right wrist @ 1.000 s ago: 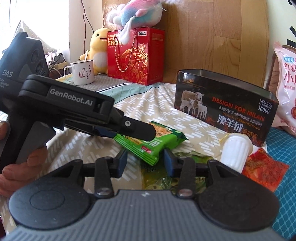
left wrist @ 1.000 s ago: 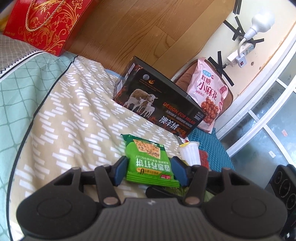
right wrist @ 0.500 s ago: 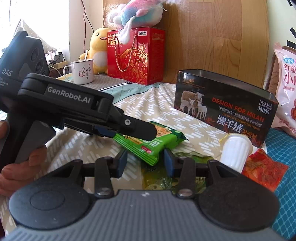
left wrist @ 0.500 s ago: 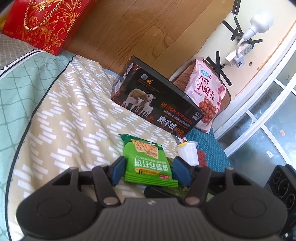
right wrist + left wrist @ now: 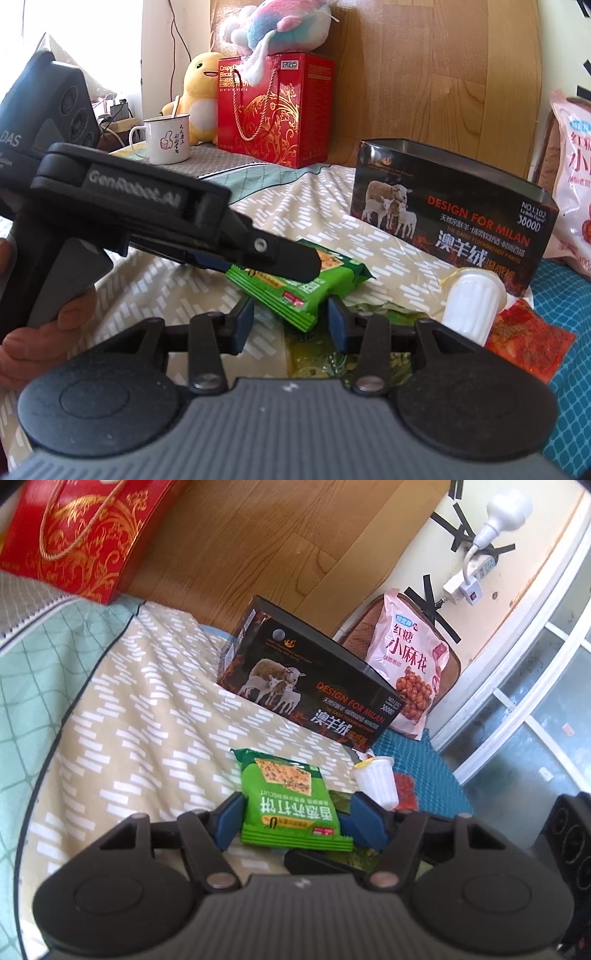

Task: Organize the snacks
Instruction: 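Lift the cracker packet into the black tin and release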

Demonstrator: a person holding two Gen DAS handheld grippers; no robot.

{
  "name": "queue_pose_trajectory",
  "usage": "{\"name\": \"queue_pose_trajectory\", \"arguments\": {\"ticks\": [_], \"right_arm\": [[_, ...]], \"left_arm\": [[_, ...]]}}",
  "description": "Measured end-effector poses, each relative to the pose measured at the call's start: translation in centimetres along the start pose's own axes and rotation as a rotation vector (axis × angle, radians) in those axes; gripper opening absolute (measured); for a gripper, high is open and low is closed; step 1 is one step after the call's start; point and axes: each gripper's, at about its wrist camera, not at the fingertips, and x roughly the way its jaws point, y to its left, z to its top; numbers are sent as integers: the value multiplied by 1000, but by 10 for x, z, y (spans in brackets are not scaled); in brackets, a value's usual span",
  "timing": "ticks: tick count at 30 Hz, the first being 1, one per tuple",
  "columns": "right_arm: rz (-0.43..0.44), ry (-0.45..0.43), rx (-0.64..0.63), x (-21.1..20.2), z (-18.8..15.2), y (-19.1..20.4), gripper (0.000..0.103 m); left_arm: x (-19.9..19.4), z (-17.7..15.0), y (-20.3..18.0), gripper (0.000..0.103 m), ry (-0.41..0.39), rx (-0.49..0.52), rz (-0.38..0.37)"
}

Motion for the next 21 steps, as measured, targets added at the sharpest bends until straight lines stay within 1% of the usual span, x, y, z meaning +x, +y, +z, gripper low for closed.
{"name": "queue_pose_trajectory", "arguments": {"ticks": [5, 8, 10, 12, 16, 19, 21], "right_arm": [[-15, -51, -2, -6, 0, 2, 41], [-12, -82, 8, -12, 4, 1, 41], [-16, -110, 9, -18, 10, -1, 41], [-31, -142, 5, -24, 17, -5, 41], [-65, -193, 22, -31, 35, -25, 41], [-82, -205, 71, -30, 51, -50, 41], [-89, -206, 112, -27, 60, -69, 41]], "left_arm": [[-10, 2, 1, 55, -43, -7, -16], [-16, 8, -5, 55, -50, -17, -17], [-20, 18, -14, 55, -58, -14, -22], [-23, 31, -27, 55, -76, 21, -27], [-21, 63, -60, 55, -119, 143, -44], [-7, 86, -79, 55, -136, 214, -64], [9, 99, -85, 55, -133, 237, -73]]}}
